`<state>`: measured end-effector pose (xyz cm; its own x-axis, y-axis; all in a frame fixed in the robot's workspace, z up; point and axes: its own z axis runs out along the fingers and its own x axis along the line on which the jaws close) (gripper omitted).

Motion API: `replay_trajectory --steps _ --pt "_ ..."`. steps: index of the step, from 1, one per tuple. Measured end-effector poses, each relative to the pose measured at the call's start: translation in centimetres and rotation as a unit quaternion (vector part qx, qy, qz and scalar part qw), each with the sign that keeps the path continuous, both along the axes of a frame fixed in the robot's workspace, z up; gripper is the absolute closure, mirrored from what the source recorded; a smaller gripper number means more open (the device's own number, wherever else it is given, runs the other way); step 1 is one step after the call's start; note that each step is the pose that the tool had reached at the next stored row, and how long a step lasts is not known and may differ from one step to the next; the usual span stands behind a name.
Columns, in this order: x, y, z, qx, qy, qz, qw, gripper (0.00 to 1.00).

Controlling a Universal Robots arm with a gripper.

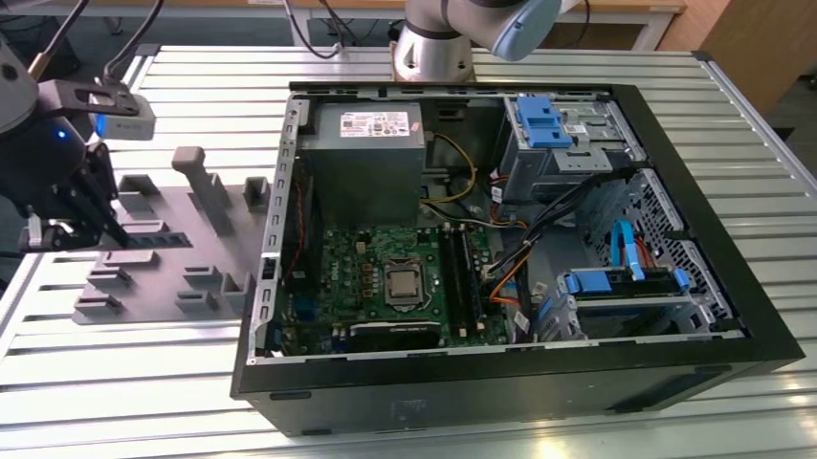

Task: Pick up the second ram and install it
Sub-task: 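Pick up the second ram and move it above second insertion slot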

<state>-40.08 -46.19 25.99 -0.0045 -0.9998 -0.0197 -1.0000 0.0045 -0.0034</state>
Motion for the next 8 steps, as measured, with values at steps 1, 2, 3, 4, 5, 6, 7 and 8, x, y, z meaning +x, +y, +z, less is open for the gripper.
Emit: replay_trajectory --steps 1,2,3,4,5,6,7,8 --pt "0.0 0.0 0.06 0.0 0.0 0.0 1.0 0.86" --pt "0.0 0.0 0.13 0.0 0.0 0.0 1.0 0.86" --pt "0.0 0.0 0.19 0.0 0.0 0.0 1.0 0.86" --pt "0.0 0.0 0.25 0.0 0.0 0.0 1.0 0.86" --pt "0.0 0.0 0.3 0.0 0.0 0.0 1.0 0.86" --pt "0.0 0.0 0.36 0.0 0.0 0.0 1.0 0.86" --pt "0.0 0.0 0.43 0.0 0.0 0.0 1.0 0.86" --pt "0.0 0.0 0.5 0.0 0.0001 0.0 1.0 0.86"
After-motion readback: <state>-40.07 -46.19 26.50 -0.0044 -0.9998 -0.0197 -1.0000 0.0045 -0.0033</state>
